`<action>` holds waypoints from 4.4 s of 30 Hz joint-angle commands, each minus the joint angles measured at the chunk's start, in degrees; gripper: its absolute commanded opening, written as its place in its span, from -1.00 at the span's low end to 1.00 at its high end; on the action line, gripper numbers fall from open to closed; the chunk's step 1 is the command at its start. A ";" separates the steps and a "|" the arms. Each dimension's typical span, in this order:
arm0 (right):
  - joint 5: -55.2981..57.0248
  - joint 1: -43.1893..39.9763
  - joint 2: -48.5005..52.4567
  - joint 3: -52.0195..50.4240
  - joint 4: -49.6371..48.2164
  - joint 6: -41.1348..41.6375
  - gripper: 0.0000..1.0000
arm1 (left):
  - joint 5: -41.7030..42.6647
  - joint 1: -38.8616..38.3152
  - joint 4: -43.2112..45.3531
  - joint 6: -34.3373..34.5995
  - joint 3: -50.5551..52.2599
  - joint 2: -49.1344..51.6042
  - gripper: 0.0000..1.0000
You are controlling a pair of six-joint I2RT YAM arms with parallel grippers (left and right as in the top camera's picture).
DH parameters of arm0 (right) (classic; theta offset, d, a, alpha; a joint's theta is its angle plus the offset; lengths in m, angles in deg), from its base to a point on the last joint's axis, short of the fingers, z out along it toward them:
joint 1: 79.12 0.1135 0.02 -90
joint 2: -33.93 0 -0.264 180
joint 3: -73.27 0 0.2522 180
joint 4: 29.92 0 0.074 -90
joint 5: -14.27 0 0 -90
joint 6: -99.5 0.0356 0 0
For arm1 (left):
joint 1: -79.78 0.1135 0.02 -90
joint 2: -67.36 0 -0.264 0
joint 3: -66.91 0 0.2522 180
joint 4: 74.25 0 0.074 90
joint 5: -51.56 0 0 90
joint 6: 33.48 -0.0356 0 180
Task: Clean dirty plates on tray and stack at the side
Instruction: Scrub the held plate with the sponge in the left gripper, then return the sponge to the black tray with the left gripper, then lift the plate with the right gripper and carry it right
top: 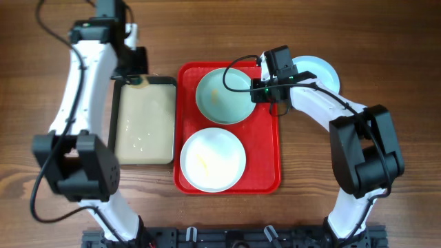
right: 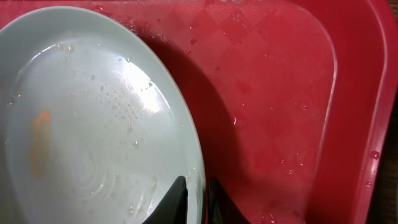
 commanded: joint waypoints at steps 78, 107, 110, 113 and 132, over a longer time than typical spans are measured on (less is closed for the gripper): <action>-3.80 0.13 0.15 0.59 -0.66 -0.92 -0.06 | -3.80 1.57 16.48 8.50 29.11 -1.51 -0.92; 2.47 0.52 2.73 -0.50 0.42 0.90 -0.77 | -0.33 1.60 19.30 8.81 24.87 -30.14 1.00; 4.44 0.57 2.71 -0.46 0.50 0.57 -0.91 | -0.33 1.60 19.30 8.81 24.87 -30.14 1.00; 10.21 0.57 0.66 2.45 1.84 0.28 -0.91 | -0.33 1.60 19.30 8.81 24.87 -30.14 1.00; 29.35 23.82 -9.81 7.98 -5.14 5.05 -0.91 | -0.33 1.60 19.30 8.81 24.87 -30.14 1.00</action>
